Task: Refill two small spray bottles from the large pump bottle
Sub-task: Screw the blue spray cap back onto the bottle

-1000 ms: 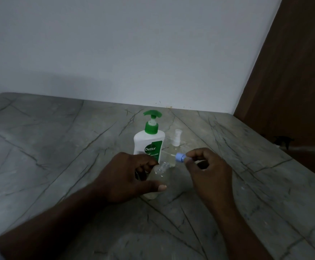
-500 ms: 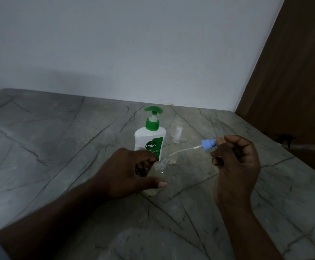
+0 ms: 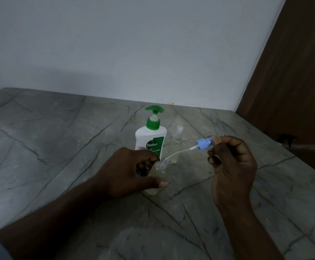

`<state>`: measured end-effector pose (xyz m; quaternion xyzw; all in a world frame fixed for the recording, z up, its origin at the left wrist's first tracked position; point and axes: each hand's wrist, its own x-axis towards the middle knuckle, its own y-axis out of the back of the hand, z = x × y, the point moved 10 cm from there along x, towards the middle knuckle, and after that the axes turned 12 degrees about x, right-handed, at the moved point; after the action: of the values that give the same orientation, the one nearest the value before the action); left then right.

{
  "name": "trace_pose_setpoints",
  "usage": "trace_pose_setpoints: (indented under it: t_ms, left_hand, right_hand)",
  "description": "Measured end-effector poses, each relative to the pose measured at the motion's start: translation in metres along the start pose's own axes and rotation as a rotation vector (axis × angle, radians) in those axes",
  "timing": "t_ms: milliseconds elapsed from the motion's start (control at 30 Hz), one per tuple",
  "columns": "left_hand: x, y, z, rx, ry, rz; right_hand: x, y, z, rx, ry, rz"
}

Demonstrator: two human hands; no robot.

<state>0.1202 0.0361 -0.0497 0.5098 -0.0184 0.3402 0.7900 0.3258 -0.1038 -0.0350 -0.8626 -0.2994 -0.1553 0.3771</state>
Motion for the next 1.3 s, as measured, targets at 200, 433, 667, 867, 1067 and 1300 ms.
trace_pose_setpoints:
  t_ms: [200, 433, 667, 867, 1067, 1300]
  left_hand:
    - [0.0, -0.002, 0.002, 0.01, -0.01, -0.017]
    - [0.0, -0.002, 0.004, -0.006, -0.028, -0.027]
    - [0.0, -0.001, 0.003, 0.002, -0.029, 0.003]
    - [0.0, -0.001, 0.004, -0.016, -0.052, 0.016]
    - [0.001, -0.002, 0.007, -0.033, -0.053, 0.009]
    - [0.001, -0.011, 0.006, -0.059, -0.034, -0.025]
  right_hand:
    - [0.001, 0.001, -0.003, -0.035, 0.053, -0.011]
    - [0.002, 0.003, -0.006, -0.033, 0.075, 0.01]
    - [-0.006, -0.017, -0.011, -0.157, 0.124, -0.124]
    - [-0.021, -0.041, -0.005, -0.34, 0.116, -0.317]
    - [-0.035, -0.062, 0.007, -0.449, 0.078, -0.486]
    - [-0.04, -0.066, 0.016, -0.447, 0.036, -0.569]
